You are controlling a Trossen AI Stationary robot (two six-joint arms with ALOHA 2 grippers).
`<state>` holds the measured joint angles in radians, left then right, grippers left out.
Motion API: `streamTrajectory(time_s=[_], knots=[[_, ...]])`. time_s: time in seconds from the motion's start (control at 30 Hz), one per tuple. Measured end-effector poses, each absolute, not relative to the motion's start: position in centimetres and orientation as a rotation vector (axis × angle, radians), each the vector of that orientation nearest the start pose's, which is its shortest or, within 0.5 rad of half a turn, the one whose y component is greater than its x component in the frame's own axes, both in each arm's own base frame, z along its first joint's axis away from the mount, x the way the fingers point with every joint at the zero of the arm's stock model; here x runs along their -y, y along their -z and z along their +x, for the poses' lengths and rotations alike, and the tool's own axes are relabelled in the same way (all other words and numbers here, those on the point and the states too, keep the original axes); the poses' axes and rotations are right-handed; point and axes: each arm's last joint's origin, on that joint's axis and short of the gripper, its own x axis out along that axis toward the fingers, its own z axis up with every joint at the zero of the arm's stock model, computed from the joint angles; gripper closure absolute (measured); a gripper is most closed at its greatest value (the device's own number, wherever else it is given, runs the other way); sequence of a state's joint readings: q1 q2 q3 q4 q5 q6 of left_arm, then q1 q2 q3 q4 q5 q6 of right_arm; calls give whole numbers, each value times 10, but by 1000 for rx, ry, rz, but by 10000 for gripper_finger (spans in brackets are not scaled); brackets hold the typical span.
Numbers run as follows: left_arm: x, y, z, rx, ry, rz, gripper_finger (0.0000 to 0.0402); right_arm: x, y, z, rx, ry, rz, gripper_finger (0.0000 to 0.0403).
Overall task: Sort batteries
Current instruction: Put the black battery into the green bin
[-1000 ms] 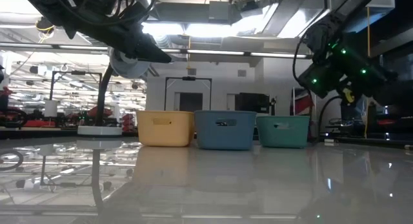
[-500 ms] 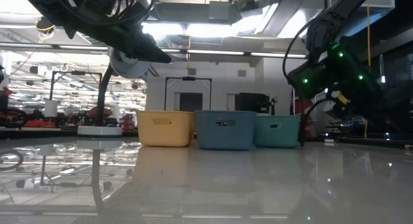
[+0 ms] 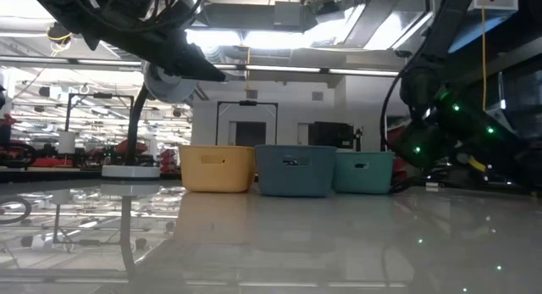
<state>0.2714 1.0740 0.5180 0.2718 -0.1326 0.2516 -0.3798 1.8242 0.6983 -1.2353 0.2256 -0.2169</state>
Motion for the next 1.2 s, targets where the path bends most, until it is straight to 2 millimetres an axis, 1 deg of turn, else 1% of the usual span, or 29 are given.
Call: streamTrajectory(time_s=[0.23, 0.37, 0.47, 0.57, 0.77, 0.9, 1.2], knots=[[-64, -230, 217, -334, -363, 228, 245, 72, -95, 163, -2374, 35, 77, 87], [-64, -230, 217, -334, -363, 230, 245, 74, -93, 167, -2340, -33, -2, 87], [-64, -230, 217, -333, -363, 230, 245, 75, -92, 167, -2324, -86, -29, 87], [-65, -230, 217, -334, -363, 230, 245, 75, -92, 167, -2326, -109, -42, 87], [-65, -230, 217, -339, -360, 248, 245, 74, -89, 162, -2352, -135, -139, 90], [-65, -230, 217, -339, -360, 247, 245, 74, -88, 161, -2350, -133, -146, 120], [-65, -230, 217, -338, -361, 245, 245, 77, -90, 167, -2328, -126, -163, 234]])
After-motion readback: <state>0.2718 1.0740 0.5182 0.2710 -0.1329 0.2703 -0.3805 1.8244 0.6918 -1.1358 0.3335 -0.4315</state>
